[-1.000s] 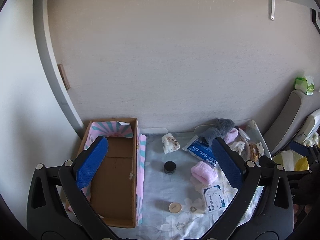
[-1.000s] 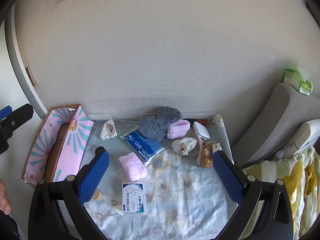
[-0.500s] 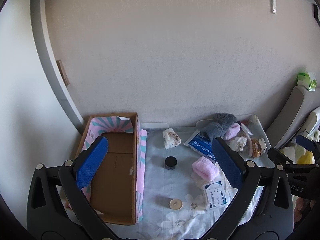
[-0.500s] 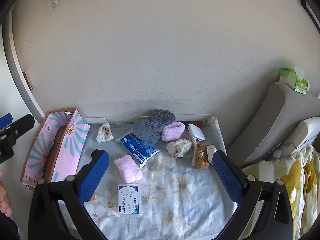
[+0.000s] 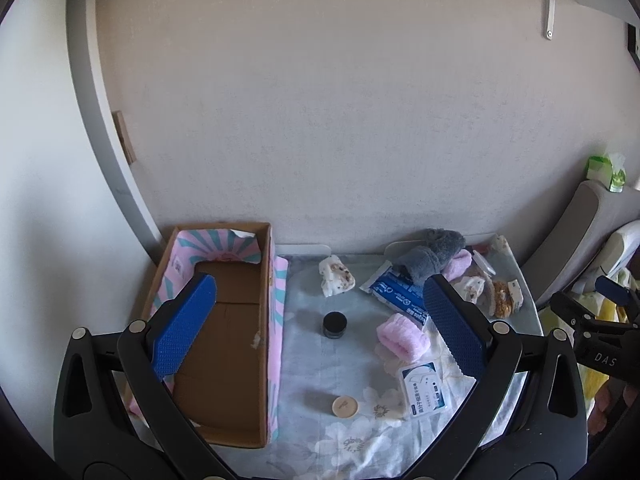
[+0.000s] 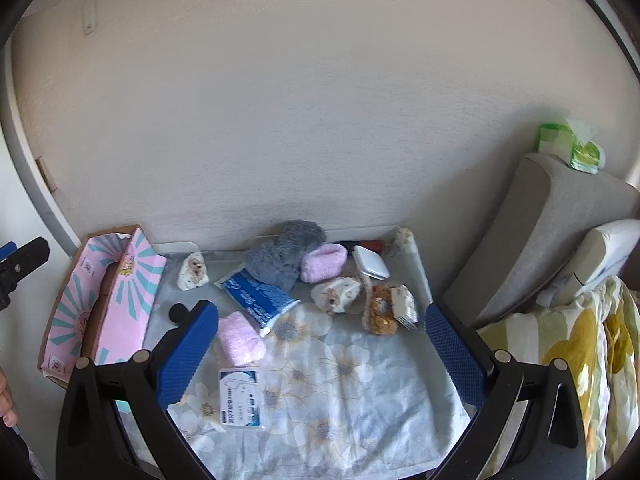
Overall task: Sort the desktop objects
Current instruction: 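Move both grippers toward the items on the floral cloth, then grasp the pink fuzzy sock with left gripper while right grasps white tissue pack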
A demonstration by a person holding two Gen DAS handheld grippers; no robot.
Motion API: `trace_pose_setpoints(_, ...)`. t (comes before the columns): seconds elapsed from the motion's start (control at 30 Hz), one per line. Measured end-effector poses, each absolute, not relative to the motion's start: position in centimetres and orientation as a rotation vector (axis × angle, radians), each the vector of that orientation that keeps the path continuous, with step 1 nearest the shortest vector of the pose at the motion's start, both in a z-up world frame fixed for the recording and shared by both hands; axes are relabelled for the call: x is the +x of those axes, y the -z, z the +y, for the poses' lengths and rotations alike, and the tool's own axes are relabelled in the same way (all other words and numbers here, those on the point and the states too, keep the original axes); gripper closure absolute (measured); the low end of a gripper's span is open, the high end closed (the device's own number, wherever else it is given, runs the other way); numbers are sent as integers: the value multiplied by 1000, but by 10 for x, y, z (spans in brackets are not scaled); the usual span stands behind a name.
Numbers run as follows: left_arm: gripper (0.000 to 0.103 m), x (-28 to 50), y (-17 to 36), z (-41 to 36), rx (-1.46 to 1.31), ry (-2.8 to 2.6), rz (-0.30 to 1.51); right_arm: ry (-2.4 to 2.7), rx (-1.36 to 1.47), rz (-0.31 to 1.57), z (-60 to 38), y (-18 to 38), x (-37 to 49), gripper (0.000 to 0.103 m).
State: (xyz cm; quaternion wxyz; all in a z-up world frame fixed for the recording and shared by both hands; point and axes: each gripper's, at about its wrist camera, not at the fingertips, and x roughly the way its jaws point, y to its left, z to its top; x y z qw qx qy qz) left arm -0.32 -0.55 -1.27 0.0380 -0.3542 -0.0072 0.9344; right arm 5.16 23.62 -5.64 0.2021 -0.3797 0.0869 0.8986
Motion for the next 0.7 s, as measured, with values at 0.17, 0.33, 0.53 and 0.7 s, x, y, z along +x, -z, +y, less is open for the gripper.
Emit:
trace_pose_setpoints(0.17,0,-9,28,4,-1135,-2838,17,-2469,-1089,270,247,67,57,0)
trace_pose_setpoints(0.33,0,-12,49,13,-1195,-2776,23,-2441,-1130,292,257,77,59,0)
trace_pose_setpoints(0.53,0,-16,71,36,-1195,-2677,21,-2429,-1181,329,270,94,54,0)
trace_pose_setpoints(0.7,0,-25,100,67,-1216,-2615,82,-2440,-1207,327,286,110,46,0)
